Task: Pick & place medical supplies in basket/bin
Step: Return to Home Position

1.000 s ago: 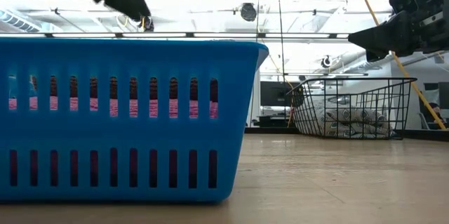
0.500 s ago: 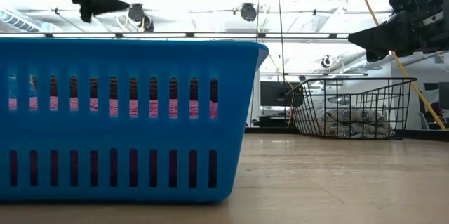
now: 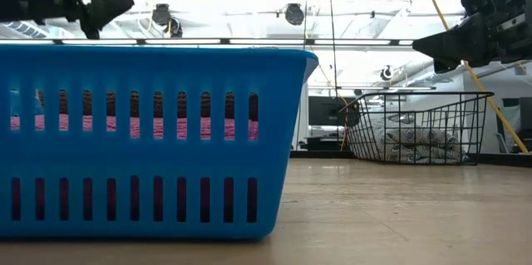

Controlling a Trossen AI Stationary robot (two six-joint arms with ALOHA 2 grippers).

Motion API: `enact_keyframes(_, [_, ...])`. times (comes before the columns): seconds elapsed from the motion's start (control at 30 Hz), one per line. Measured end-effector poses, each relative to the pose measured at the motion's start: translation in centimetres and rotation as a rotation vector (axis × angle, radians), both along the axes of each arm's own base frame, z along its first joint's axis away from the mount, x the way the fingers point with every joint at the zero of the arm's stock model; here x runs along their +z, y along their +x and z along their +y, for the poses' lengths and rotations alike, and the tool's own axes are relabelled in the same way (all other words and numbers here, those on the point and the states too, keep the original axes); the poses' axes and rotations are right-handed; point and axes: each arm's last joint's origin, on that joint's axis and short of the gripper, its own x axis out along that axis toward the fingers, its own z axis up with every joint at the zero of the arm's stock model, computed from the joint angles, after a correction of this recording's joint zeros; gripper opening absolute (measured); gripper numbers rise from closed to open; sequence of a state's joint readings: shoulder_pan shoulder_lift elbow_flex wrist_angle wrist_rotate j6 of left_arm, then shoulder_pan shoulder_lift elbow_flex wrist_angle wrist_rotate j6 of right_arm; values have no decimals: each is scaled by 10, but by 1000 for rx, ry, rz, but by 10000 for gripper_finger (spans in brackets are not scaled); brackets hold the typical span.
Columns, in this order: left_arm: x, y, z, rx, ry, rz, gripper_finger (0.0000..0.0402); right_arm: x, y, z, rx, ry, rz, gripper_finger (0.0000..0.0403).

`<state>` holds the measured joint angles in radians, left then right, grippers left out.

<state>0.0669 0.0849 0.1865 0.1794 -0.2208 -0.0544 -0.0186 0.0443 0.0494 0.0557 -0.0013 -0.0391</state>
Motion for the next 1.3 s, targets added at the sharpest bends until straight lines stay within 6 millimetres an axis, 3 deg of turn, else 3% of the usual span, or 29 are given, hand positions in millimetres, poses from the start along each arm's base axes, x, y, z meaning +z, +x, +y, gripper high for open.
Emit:
enact_keyframes(0.37, [-47, 11, 0, -37, -57, 25, 234, 0, 0, 0, 0, 0, 0, 0])
enact_keyframes(0.6, [-52, 14, -3, -124, 26, 106, 234, 0, 0, 0, 0, 0, 0, 0])
enact_keyframes(0.93, [-65, 15, -2, -106, -17, 243, 234, 0, 0, 0, 0, 0, 0, 0])
enact_keyframes(1.3, [-71, 15, -2, -107, 68, 333, 235, 0, 0, 0, 0, 0, 0, 0])
